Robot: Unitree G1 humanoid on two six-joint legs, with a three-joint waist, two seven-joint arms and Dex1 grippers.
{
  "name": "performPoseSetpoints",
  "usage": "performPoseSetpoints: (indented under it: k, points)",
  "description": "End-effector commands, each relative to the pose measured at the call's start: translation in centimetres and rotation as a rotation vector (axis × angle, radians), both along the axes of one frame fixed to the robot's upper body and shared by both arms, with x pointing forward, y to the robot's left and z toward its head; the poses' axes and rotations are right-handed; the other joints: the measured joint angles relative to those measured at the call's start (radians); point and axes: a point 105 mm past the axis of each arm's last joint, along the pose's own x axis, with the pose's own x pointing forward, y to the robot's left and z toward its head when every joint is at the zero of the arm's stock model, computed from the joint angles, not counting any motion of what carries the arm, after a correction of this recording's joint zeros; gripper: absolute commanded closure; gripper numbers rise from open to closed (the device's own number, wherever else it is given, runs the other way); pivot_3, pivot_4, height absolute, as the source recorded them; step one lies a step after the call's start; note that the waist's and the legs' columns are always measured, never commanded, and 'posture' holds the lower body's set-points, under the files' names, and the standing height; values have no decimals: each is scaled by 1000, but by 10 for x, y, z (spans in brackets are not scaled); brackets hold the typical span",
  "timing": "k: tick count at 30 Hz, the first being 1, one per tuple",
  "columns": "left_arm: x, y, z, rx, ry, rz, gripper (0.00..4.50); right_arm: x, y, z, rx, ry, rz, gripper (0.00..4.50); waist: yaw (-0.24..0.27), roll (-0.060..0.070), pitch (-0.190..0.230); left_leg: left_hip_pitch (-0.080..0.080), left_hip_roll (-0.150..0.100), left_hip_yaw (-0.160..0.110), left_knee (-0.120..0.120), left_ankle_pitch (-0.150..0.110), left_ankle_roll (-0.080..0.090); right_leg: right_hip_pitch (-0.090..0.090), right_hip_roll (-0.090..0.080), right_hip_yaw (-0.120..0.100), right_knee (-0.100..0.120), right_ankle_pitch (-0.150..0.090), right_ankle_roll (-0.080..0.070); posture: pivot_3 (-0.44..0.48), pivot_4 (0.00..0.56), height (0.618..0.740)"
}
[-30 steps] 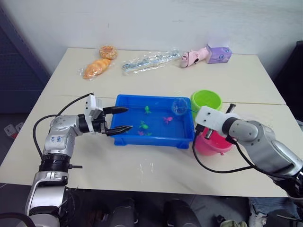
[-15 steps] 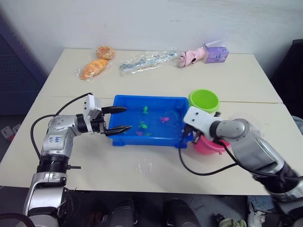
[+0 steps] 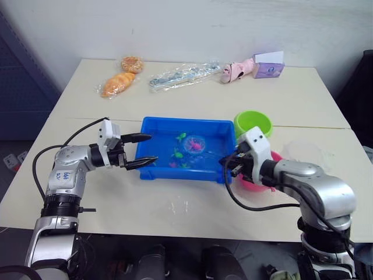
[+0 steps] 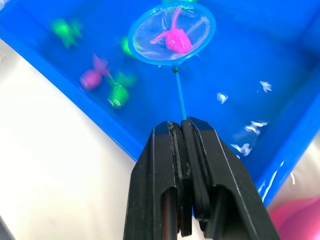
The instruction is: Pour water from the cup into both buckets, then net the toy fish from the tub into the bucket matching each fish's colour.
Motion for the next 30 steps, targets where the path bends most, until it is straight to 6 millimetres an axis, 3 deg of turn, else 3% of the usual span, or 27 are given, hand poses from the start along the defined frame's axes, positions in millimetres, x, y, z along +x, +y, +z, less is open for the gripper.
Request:
performPoseSetpoints:
  k: [1,5,15,22,26,30]
  points:
    - [0,-6,16,-20,-57,-27,72,-12,-4,20,27,-81,12,4500,0,0,0,0,0,0,0,0,0,0,0,0,0,0,0,0,150,740]
    - [1,-13,19,-33,-62,-63,72,-26,-14,34,37,-133,14,4500,0,0,0,0,0,0,0,0,0,0,0,0,0,0,0,0,150,740]
    - [-2,-48,27,-67,-65,-215,72,-75,-73,53,1,-276,-143,4500,4,0,0,0,0,0,-1,0,1,1,0,0,-2,0,0,0,150,740]
    - [-5,-75,30,-93,-64,-322,72,-112,-125,47,-159,-283,-331,4500,12,0,0,1,0,0,-1,0,1,3,1,0,-3,0,0,0,150,740]
    - [-8,-83,27,-97,-53,-360,72,-126,-132,35,-287,-287,-326,4500,10,0,0,3,0,1,-1,0,0,4,2,1,-3,0,1,0,150,740]
    - [-8,-90,27,-104,-52,-377,72,-128,-138,28,-449,-376,-338,4500,9,0,0,3,0,1,-1,0,0,4,2,1,-4,0,1,0,150,740]
